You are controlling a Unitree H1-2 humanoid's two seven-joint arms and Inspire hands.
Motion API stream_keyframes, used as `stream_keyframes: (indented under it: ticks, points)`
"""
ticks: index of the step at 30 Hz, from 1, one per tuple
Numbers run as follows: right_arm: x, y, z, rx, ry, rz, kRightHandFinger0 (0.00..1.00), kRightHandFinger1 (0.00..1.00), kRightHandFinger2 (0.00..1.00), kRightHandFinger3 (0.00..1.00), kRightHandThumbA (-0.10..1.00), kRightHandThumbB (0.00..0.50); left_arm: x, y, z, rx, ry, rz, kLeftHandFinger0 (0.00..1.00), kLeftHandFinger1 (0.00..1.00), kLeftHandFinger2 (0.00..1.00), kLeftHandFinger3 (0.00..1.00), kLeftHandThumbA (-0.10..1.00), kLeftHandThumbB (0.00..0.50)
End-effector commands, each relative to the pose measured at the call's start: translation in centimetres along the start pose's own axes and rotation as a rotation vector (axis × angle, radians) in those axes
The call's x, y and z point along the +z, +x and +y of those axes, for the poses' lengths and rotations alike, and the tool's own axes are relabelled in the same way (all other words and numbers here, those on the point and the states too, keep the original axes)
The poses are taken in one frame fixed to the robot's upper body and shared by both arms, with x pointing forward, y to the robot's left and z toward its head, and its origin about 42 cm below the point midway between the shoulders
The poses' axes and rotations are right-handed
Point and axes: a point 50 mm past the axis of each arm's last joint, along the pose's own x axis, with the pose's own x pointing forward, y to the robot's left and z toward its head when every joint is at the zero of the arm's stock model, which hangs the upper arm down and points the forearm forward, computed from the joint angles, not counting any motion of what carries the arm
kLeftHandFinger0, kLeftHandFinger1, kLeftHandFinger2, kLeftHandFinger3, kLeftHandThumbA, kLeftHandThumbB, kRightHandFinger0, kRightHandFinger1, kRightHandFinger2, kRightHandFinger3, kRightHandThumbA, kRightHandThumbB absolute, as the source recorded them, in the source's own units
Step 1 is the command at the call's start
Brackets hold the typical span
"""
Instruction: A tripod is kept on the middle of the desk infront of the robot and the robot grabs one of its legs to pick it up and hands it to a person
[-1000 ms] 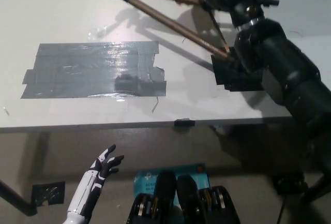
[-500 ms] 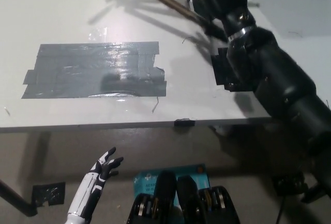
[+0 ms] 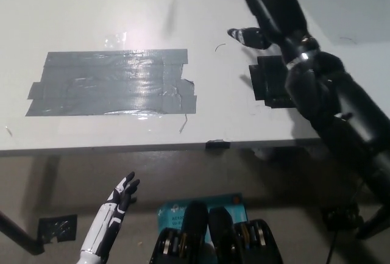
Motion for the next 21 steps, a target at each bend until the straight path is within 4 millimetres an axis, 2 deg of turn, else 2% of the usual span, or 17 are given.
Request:
stream_keyframes:
  ticks: [1,2,3,4,7,8,9,10,12,14,16,19,21]
  points:
    - [9.6,-5.7,-23.7,0.076,0.365,-0.382,1.00,1.00,1.00,1.00,1.00,0.430,2.9,2.7,1.8,0.005,0.076,-0.142,1.00,1.00,1.00,1.00,1.00,0.128]
    - [9.7,-7.3,-24.2,0.047,0.347,-0.387,1.00,1.00,1.00,1.00,1.00,0.465,3.0,2.8,1.8,0.008,0.078,-0.149,1.00,1.00,1.00,1.00,1.00,0.127]
    - [9.9,-9.2,-24.3,0.021,0.347,-0.401,1.00,1.00,1.00,1.00,1.00,0.456,3.2,2.9,2.0,0.012,0.081,-0.156,1.00,1.00,1.00,1.00,1.00,0.124]
    - [10.0,-11.9,-24.2,-0.007,0.343,-0.434,1.00,1.00,1.00,1.00,1.00,0.412,3.4,3.2,2.2,0.015,0.084,-0.165,1.00,1.00,1.00,1.00,1.00,0.131]
    - [10.6,-17.5,-22.2,-0.049,0.405,-0.422,1.00,1.00,1.00,1.00,1.00,0.423,3.6,3.6,2.2,0.011,0.078,-0.173,1.00,1.00,1.00,1.00,1.00,0.144]
    - [10.8,-19.7,-21.1,-0.050,0.430,-0.411,1.00,1.00,1.00,1.00,1.00,0.444,3.6,3.6,2.2,0.011,0.070,-0.171,1.00,1.00,1.00,1.00,1.00,0.152]
    - [10.7,-20.8,-20.2,-0.043,0.466,-0.397,1.00,1.00,1.00,1.00,0.95,0.488,3.5,3.5,2.2,0.011,0.067,-0.170,1.00,1.00,1.00,1.00,1.00,0.157]
    - [10.6,-21.9,-19.1,-0.034,0.523,-0.368,1.00,1.00,1.00,1.00,0.90,0.499,3.4,3.4,2.2,0.012,0.060,-0.167,1.00,1.00,1.00,1.00,1.00,0.158]
    - [10.9,-23.7,-17.0,-0.029,0.578,-0.323,1.00,1.00,1.00,1.00,0.93,0.500,3.1,3.0,2.3,0.017,0.054,-0.159,1.00,1.00,1.00,1.00,1.00,0.167]
    - [11.1,-24.2,-16.1,-0.020,0.638,-0.289,1.00,1.00,1.00,1.00,0.94,0.500,2.9,2.9,2.3,0.025,0.054,-0.155,1.00,1.00,1.00,1.00,1.00,0.173]
    - [9.9,-25.0,-13.3,-0.029,0.706,-0.187,1.00,1.00,1.00,1.00,1.00,0.491,2.4,2.4,2.4,0.038,0.060,-0.146,1.00,1.00,1.00,1.00,1.00,0.189]
    - [8.7,-25.8,-10.5,-0.055,0.816,-0.085,1.00,1.00,1.00,1.00,1.00,0.469,2.0,1.8,2.1,0.037,0.059,-0.137,1.00,1.00,1.00,1.00,1.00,0.180]
    - [7.6,-26.1,-8.0,-0.051,0.854,-0.012,1.00,1.00,1.00,1.00,1.00,0.430,2.0,1.8,2.1,0.038,0.055,-0.137,1.00,1.00,1.00,1.00,1.00,0.177]
